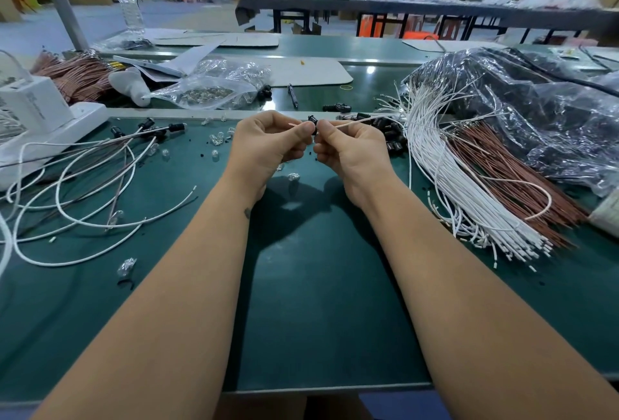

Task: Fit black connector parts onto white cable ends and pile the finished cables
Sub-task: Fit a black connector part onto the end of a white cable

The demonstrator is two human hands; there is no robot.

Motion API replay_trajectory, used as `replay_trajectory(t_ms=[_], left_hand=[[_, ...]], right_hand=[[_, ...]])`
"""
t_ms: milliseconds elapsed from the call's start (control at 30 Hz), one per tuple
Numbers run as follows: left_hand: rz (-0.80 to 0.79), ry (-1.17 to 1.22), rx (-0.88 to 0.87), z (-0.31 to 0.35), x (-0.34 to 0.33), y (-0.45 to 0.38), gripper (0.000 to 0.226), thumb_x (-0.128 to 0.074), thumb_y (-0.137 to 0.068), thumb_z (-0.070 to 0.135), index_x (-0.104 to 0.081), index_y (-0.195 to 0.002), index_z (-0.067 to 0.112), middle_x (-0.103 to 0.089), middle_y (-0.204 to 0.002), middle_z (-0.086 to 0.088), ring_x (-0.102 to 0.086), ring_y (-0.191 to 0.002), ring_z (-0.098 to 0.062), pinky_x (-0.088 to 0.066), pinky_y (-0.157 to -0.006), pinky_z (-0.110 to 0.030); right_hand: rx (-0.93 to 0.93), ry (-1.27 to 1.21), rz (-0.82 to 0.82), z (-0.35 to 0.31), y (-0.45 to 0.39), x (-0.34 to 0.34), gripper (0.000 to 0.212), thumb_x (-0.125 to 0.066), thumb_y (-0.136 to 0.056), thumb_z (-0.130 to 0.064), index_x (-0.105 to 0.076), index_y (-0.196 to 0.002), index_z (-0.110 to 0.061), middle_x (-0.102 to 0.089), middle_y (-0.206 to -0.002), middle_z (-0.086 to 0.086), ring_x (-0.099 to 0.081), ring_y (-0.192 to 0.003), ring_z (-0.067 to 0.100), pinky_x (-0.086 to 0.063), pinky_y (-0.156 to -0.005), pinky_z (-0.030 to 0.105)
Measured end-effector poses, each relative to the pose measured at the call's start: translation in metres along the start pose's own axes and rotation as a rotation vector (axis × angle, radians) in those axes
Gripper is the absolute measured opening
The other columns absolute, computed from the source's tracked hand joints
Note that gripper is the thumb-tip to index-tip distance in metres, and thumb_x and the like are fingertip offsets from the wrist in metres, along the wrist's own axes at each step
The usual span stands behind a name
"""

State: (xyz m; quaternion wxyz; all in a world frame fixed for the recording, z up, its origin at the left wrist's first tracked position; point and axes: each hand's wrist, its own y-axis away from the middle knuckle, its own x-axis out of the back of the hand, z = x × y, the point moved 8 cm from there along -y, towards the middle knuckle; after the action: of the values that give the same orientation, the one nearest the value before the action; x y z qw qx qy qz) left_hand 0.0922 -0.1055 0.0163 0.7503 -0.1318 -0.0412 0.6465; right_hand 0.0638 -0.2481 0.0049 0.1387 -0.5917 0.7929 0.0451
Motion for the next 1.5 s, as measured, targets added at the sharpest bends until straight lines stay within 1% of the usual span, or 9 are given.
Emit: replay_trajectory(t_ms=[233, 400, 467, 667, 800, 967, 1167, 1367, 1500], left_hand=[[-0.008, 0.014, 0.006, -0.001, -0.001, 0.0, 0.015, -0.075, -0.081, 0.012, -0.063, -0.075, 0.005, -0.07, -0.063, -0.003, -0.063, -0.056, -0.01, -0.052, -0.056, -0.019], [-0.011, -0.026, 0.0, -0.002, -0.003, 0.0, 0.014, -0.066, -0.09, 0.015, -0.067, -0.078, 0.009, -0.071, -0.064, 0.001, -0.064, -0.056, -0.008, -0.054, -0.058, -0.019], [0.023, -0.085, -0.029, 0.0, 0.0, 0.0, 0.015, -0.065, -0.092, 0.017, -0.065, -0.079, 0.01, -0.071, -0.066, 0.0, -0.062, -0.056, -0.01, -0.054, -0.057, -0.021], [0.443, -0.343, -0.074, 0.006, 0.047, -0.006, 0.017, -0.055, -0.097, 0.026, -0.057, -0.083, 0.017, -0.069, -0.087, -0.006, -0.065, -0.076, -0.02, -0.057, -0.074, -0.039], [0.713, -0.554, -0.052, 0.016, 0.075, 0.003, 0.02, -0.057, -0.094, 0.032, -0.063, -0.093, 0.013, -0.067, -0.089, 0.002, -0.059, -0.074, -0.013, -0.042, -0.062, -0.022], [0.459, -1.103, -0.328, 0.031, 0.034, 0.003, 0.026, -0.057, -0.088, 0.02, -0.063, -0.113, 0.022, -0.063, -0.115, 0.003, -0.041, -0.118, -0.026, -0.029, -0.097, -0.04], [0.012, -0.964, -0.575, 0.031, -0.015, 0.01, 0.018, -0.058, -0.093, 0.018, -0.074, -0.102, 0.017, -0.071, -0.081, -0.002, -0.053, -0.092, -0.028, -0.04, -0.081, -0.034], [0.386, -1.137, -0.433, 0.033, 0.027, 0.002, 0.021, -0.053, -0.094, 0.017, -0.073, -0.098, 0.014, -0.071, -0.093, -0.008, -0.049, -0.101, -0.031, -0.026, -0.079, -0.035], [0.363, -1.161, -0.348, 0.026, 0.026, 0.0, 0.022, -0.051, -0.093, 0.021, -0.07, -0.105, 0.02, -0.069, -0.103, -0.003, -0.044, -0.108, -0.028, -0.026, -0.088, -0.038]], right_hand=[[-0.081, -0.031, -0.103, 0.003, 0.002, -0.006, 0.013, -0.063, -0.092, -0.01, -0.059, -0.08, -0.011, -0.065, -0.066, 0.003, -0.057, -0.056, 0.011, -0.049, -0.058, 0.023], [-0.084, 0.055, -0.147, 0.006, 0.001, -0.008, 0.02, -0.067, -0.088, -0.008, -0.063, -0.107, -0.003, -0.066, -0.079, 0.006, -0.06, -0.061, 0.011, -0.05, -0.062, 0.023], [-0.063, 0.101, -0.132, 0.005, 0.0, -0.007, 0.008, -0.067, -0.088, -0.008, -0.065, -0.096, -0.005, -0.067, -0.077, 0.005, -0.06, -0.06, 0.011, -0.051, -0.061, 0.022], [-0.072, 0.01, -0.006, 0.005, -0.006, 0.007, 0.013, -0.062, -0.094, -0.011, -0.059, -0.081, -0.009, -0.061, -0.07, 0.002, -0.059, -0.055, 0.01, -0.052, -0.057, 0.021], [-0.073, -0.041, -0.021, 0.006, -0.006, 0.006, 0.011, -0.061, -0.093, -0.008, -0.058, -0.083, -0.008, -0.063, -0.072, 0.004, -0.06, -0.056, 0.011, -0.053, -0.056, 0.021], [-0.066, -0.045, -0.058, 0.005, -0.004, 0.003, 0.008, -0.062, -0.091, -0.004, -0.06, -0.085, -0.008, -0.064, -0.074, 0.007, -0.063, -0.058, 0.012, -0.054, -0.058, 0.022], [-0.042, -0.005, -0.103, 0.003, -0.002, -0.002, 0.011, -0.066, -0.087, 0.0, -0.062, -0.085, -0.01, -0.066, -0.07, 0.005, -0.064, -0.06, 0.014, -0.054, -0.06, 0.023], [-0.046, -0.092, 0.032, 0.002, -0.007, 0.014, 0.009, -0.067, -0.087, -0.004, -0.063, -0.082, -0.009, -0.064, -0.068, 0.003, -0.061, -0.058, 0.012, -0.053, -0.058, 0.022], [-0.043, -0.08, -0.004, 0.002, -0.008, 0.013, 0.01, -0.067, -0.087, -0.002, -0.062, -0.083, -0.009, -0.064, -0.067, 0.003, -0.062, -0.057, 0.012, -0.053, -0.058, 0.022]])
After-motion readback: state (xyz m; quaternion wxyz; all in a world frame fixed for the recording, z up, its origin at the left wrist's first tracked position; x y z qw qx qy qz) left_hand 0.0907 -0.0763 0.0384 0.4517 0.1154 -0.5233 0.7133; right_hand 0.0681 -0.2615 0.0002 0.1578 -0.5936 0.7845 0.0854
